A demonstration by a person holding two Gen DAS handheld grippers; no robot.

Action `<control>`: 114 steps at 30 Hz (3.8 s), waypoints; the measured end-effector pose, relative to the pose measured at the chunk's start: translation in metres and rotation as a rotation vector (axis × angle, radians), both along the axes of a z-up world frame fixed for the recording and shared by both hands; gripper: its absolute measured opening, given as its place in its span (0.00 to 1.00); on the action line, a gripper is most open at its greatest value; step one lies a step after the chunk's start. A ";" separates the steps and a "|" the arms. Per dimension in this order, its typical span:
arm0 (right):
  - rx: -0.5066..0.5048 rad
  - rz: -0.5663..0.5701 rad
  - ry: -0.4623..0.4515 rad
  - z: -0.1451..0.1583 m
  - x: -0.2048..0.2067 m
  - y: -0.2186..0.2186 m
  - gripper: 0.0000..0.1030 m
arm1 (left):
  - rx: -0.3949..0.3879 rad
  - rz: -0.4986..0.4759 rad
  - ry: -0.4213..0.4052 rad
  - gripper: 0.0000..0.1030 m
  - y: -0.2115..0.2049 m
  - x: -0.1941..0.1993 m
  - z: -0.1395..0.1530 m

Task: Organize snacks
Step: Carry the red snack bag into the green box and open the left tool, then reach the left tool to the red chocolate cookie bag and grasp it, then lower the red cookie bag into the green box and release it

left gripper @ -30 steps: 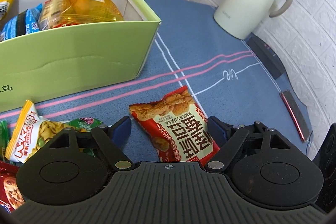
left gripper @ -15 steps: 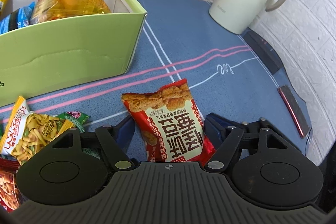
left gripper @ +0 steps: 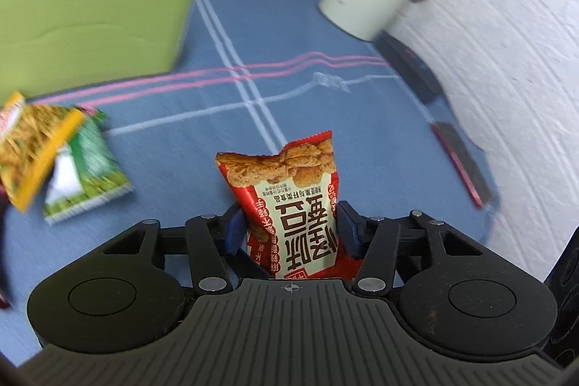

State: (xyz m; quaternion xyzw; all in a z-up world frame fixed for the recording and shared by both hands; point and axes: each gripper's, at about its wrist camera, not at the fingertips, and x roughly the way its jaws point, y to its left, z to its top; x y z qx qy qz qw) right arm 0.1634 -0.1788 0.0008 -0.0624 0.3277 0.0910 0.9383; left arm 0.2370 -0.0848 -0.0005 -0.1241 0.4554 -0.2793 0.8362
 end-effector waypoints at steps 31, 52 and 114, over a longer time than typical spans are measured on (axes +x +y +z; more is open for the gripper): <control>0.110 0.337 -0.230 0.063 0.158 0.106 0.90 | -0.010 0.436 -0.275 0.66 0.220 0.109 0.087; 0.011 0.632 0.019 -0.011 0.014 0.196 0.91 | -0.088 0.486 -0.097 0.63 0.269 -0.050 0.016; 0.055 0.351 -0.168 0.053 -0.003 0.132 0.65 | -0.115 0.267 -0.158 0.16 0.171 -0.048 0.059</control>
